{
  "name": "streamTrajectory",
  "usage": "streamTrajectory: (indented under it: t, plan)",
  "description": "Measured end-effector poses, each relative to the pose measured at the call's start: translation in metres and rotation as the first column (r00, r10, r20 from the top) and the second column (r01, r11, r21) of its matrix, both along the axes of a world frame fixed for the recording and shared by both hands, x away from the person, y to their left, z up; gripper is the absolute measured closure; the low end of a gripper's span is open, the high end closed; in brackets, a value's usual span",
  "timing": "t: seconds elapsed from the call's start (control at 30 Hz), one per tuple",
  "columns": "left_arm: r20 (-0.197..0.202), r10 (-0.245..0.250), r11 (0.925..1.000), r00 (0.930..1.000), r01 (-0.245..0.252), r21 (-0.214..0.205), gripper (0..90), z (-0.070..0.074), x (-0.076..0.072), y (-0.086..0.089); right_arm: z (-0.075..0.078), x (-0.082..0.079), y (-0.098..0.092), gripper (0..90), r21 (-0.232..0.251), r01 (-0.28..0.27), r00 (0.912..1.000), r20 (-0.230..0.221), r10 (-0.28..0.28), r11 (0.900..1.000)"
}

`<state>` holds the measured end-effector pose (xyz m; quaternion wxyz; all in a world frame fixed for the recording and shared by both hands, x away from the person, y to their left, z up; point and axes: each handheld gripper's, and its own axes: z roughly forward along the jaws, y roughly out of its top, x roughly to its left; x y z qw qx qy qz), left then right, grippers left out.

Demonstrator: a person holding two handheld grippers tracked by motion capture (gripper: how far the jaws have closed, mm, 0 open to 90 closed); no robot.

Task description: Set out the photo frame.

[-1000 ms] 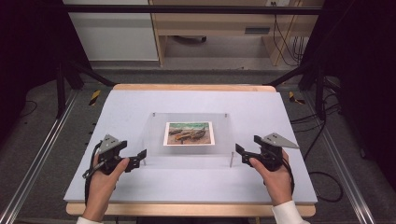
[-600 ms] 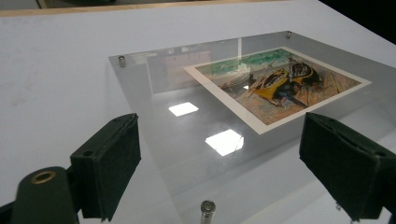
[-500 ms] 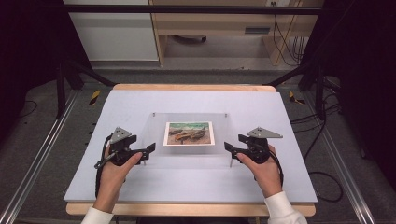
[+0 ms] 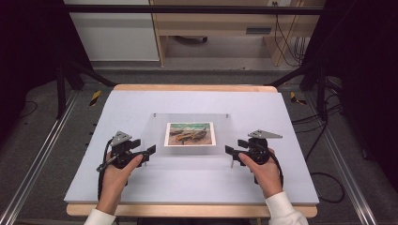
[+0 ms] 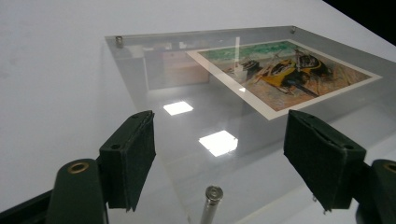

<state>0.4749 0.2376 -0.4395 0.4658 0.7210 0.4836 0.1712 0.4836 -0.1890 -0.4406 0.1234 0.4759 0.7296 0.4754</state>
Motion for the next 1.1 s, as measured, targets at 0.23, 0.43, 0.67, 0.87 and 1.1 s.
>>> streamTrajectory:
  t: [0.23,0.43,0.67,0.87,1.1]
  plan:
    - [-0.056,-0.003,0.9997,0.9984,0.002,-0.024,20.5,-0.007,0.001,0.001,-0.003,0.001,0.002,28.7,0.008,-0.009,0.9996,-0.027,0.009,0.9999]
    - [-0.08,-0.004,0.9988,0.9967,0.0,-0.05,20.2,-0.01,0.005,0.003,-0.006,0.004,0.004,27.8,-0.001,-0.019,0.9988,-0.046,0.019,0.9998]
    - [-0.112,-0.014,0.9955,0.9936,0.003,-0.095,20.1,-0.012,0.007,0.007,-0.007,0.005,0.004,26.5,0.014,-0.015,0.9976,-0.067,0.015,0.9998]
    - [-0.141,-0.017,0.9922,0.9899,0.0,-0.125,19.0,-0.014,0.009,0.009,-0.01,0.008,0.002,25.3,0.043,-0.014,0.9959,-0.088,0.018,0.999]
    - [-0.152,-0.018,0.9909,0.9882,-0.003,-0.135,18.9,-0.015,0.01,0.01,-0.011,0.008,0.002,25.3,0.058,-0.006,0.9942,-0.107,0.013,0.9983]
